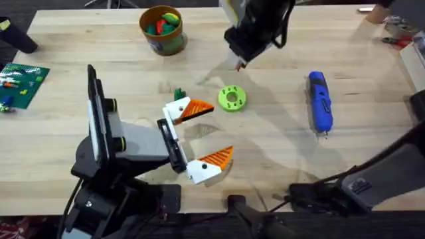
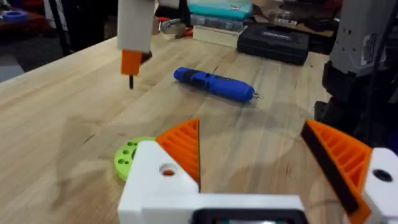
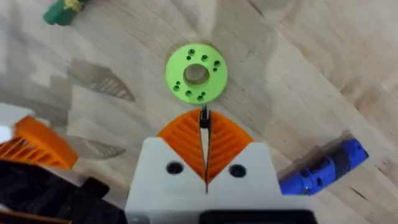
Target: Pick up the gripper from the table and insert it into the empty holder that is missing its gripper. Then pick up a screw, insert it into the mounting hole, and use the screwdriver to tighten it. Finally, clean up the table by picking up the vegetable and placing it into the bucket.
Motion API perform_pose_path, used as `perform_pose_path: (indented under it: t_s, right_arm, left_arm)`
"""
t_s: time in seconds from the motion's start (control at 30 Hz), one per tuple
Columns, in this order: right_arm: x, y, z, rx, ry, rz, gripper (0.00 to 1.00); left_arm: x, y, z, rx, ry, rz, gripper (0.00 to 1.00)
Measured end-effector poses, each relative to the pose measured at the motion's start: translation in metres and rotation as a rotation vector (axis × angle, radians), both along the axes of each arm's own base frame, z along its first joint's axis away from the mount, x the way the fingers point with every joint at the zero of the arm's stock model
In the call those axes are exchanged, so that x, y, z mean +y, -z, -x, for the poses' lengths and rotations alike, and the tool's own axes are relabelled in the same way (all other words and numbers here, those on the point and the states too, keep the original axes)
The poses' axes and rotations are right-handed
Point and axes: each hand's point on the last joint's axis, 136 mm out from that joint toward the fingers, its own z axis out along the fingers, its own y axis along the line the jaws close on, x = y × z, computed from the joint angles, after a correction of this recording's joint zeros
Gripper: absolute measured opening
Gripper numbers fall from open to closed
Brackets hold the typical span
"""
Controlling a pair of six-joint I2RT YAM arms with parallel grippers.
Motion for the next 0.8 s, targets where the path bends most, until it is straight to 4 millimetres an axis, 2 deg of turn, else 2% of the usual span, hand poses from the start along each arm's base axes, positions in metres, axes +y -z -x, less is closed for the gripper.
perform_pose_path:
  t_s: [0.2, 0.4, 0.53, 0.8]
  right_arm:
    - [0.0, -0.041, 0.002, -0.043, -0.005, -0.03, 0.007]
    - [0.017, -0.072, 0.011, -0.102, -0.052, -0.074, 0.007]
    - [0.04, -0.078, 0.028, -0.115, -0.125, -0.092, 0.007]
    - [0.083, -0.078, 0.076, -0.11, -0.306, -0.098, 0.007]
  left_arm:
    - [0.0, 0.0, 0.0, 0.0, 0.0, 0.0, 0.986]
    - [0.0, 0.0, 0.0, 0.0, 0.0, 0.0, 0.986]
    - [0.0, 0.0, 0.0, 0.0, 0.0, 0.0, 0.986]
    - [0.0, 0.0, 0.0, 0.0, 0.0, 0.0, 0.986]
